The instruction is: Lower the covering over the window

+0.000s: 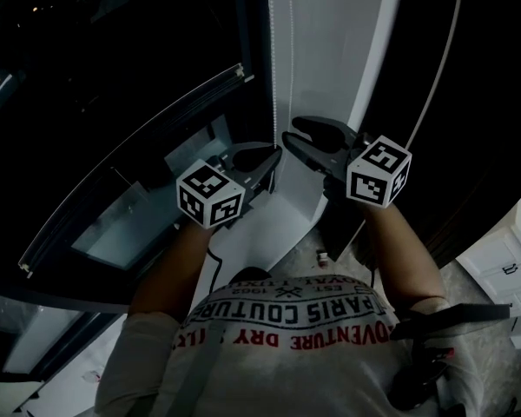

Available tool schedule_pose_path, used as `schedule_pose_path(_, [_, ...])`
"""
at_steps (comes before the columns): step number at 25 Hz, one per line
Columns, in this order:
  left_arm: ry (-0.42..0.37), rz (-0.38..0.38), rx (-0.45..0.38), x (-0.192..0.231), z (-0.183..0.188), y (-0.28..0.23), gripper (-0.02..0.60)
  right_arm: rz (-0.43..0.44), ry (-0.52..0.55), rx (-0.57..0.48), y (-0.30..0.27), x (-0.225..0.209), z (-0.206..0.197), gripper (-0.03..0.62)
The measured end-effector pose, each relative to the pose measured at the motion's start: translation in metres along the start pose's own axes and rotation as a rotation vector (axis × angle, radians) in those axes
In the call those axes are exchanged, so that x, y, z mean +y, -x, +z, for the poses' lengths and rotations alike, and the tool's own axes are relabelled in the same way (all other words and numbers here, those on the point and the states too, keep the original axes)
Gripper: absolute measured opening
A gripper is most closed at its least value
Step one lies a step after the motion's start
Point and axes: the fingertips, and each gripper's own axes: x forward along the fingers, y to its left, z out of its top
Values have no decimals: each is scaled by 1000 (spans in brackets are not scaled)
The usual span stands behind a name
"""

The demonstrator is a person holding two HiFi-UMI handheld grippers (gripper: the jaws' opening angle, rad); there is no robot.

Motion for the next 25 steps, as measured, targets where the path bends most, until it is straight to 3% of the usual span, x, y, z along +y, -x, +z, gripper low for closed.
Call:
schedule_pose_path(5, [-2, -25, 2, -6, 1, -1, 5, 37, 52, -37, -25, 10, 49, 141])
schedule_pose_path(9, [0, -36, 3, -7, 0, -1, 5, 26, 62, -45, -35, 12, 55, 60])
schedule_pose_path(17, [-2, -34, -8, -1, -1, 0, 5, 18, 34, -81, -36, 7, 55, 12])
schedule_pose_path(20, [-35, -31, 37, 0, -15, -2, 5, 17, 42, -49, -37, 4, 41, 11])
schedule_pose_path(25, [-8, -32, 77, 3, -46, -5, 5, -2, 11, -17, -37, -6, 8, 10])
